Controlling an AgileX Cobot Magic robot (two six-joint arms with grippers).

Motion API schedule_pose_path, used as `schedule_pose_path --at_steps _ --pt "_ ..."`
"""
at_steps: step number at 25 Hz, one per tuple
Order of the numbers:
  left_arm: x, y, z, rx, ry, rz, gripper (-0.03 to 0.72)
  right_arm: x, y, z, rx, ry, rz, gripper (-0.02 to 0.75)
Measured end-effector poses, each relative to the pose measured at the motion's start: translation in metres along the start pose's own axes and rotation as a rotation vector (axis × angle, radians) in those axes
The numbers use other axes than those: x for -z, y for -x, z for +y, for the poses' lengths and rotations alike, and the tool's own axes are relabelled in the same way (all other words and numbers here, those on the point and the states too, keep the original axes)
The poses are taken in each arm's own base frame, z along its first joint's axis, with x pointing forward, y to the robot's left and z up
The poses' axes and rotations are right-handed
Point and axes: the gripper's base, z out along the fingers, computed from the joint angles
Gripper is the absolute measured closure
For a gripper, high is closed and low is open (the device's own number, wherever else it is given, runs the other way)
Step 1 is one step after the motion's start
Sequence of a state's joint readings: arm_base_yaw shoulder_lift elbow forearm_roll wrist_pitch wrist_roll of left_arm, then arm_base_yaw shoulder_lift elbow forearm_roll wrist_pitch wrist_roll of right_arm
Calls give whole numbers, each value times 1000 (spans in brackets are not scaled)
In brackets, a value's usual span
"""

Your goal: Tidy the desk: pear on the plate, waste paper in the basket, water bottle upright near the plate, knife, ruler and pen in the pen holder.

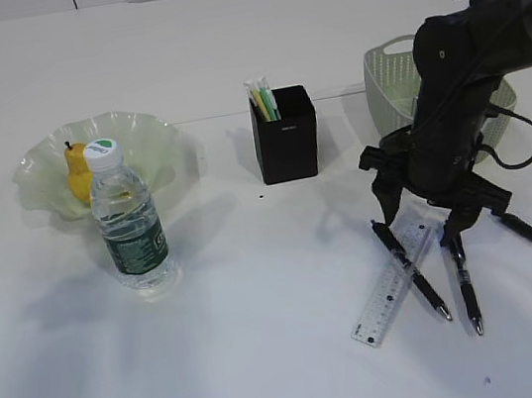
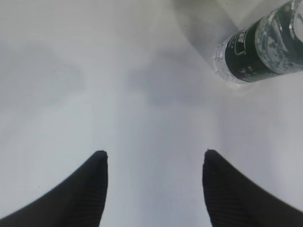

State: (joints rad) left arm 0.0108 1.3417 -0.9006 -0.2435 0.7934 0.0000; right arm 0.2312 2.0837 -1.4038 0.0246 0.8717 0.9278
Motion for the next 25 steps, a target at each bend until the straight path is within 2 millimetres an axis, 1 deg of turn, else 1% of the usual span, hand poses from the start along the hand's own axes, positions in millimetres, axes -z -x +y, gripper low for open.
schedule_pose_path --at_steps 12,16,21,25 --pt "0 0 0 1 -1 -4 241 0 1 1 -1 15 -7 214" --pt "0 0 0 1 -1 -4 241 -8 0 1 -7 4 9 215" --pt "0 1 0 1 -1 -8 241 -8 0 1 -6 4 8 215" --pt "0 1 0 1 -1 -13 241 -10 0 1 -8 3 11 238"
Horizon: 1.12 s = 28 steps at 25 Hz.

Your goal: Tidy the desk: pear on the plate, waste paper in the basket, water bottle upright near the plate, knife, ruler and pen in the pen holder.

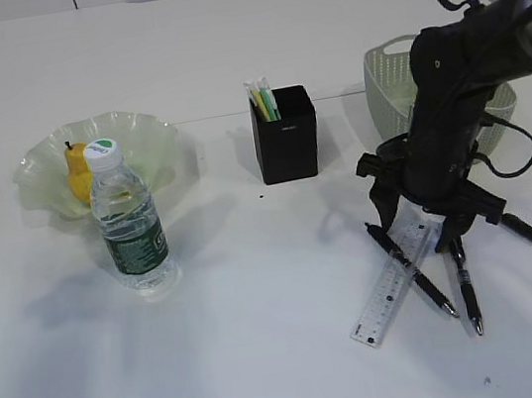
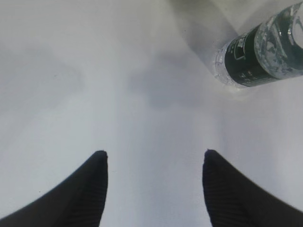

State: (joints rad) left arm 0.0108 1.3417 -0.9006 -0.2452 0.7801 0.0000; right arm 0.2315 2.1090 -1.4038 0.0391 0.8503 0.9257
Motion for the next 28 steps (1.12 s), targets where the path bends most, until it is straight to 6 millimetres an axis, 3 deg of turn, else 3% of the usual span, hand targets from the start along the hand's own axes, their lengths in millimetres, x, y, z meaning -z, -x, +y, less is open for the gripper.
schedule_pose_path --at_steps 6,28 --pt "0 0 0 0 0 -4 241 0 0 0 -10 0 0 286" --pt "0 1 0 0 0 -6 241 0 1 0 -86 0 -4 324"
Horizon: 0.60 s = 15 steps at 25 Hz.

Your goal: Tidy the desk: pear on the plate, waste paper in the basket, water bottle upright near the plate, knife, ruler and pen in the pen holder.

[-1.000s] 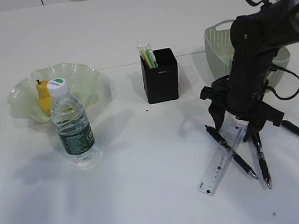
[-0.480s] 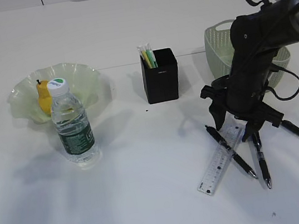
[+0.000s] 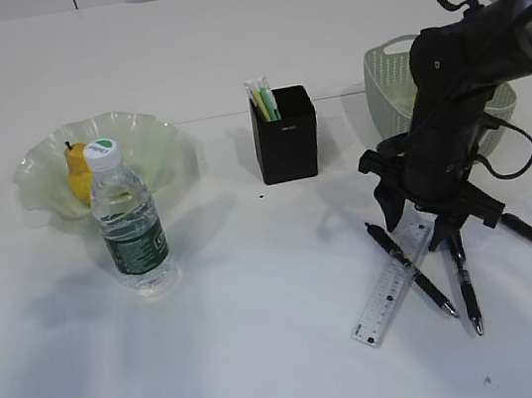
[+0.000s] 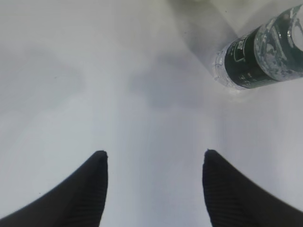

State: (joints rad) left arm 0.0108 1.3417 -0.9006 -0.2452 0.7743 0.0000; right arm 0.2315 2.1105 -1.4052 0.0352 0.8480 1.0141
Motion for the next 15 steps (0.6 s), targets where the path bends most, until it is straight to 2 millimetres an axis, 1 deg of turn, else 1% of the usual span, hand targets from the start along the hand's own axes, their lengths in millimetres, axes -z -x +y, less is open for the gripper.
schedule_pose_path --at_steps 10,15 --pt "0 0 0 0 0 0 241 0 1 0 -19 -5 -8 328" --pt "0 0 0 0 0 0 241 -3 1 -1 -20 -11 -4 328"
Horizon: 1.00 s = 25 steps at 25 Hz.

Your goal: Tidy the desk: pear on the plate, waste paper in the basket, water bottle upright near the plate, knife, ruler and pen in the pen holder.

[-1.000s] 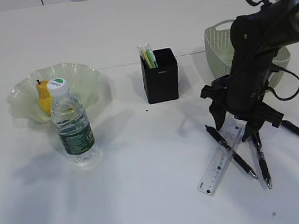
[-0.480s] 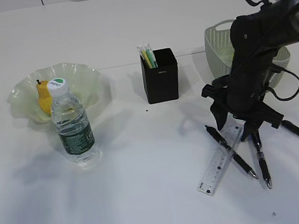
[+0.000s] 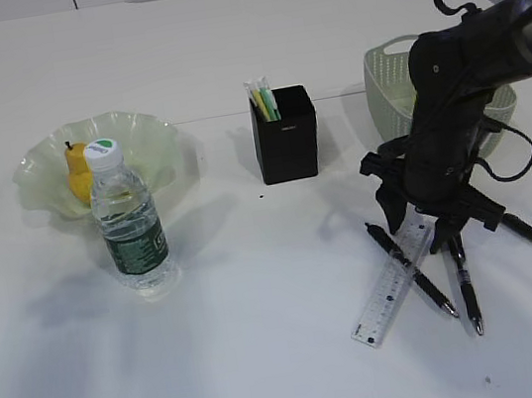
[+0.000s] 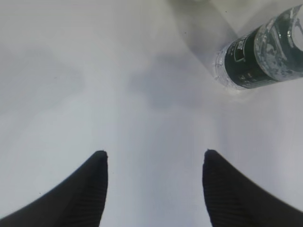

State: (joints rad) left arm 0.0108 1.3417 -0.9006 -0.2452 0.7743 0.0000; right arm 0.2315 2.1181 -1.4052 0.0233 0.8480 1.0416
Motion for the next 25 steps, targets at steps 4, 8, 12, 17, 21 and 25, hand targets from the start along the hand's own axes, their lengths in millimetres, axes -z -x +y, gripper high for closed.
schedule_pose_path --at_steps 4,8,12,17,21,25 --pt "0 0 0 0 0 0 241 -1 0 0 0 -2 0 329" --pt "0 0 0 0 0 -2 241 -1 0 0 0 2 -1 372" --pt "0 0 0 0 0 -2 241 -1 1 1 0 13 -8 415" --pt "0 0 0 0 0 -2 241 -1 1 2 1 16 -12 456" --pt "0 0 0 0 0 -4 241 -1 1 2 1 16 -12 461" --pt "0 0 0 0 0 -4 241 -1 1 2 1 16 -12 461"
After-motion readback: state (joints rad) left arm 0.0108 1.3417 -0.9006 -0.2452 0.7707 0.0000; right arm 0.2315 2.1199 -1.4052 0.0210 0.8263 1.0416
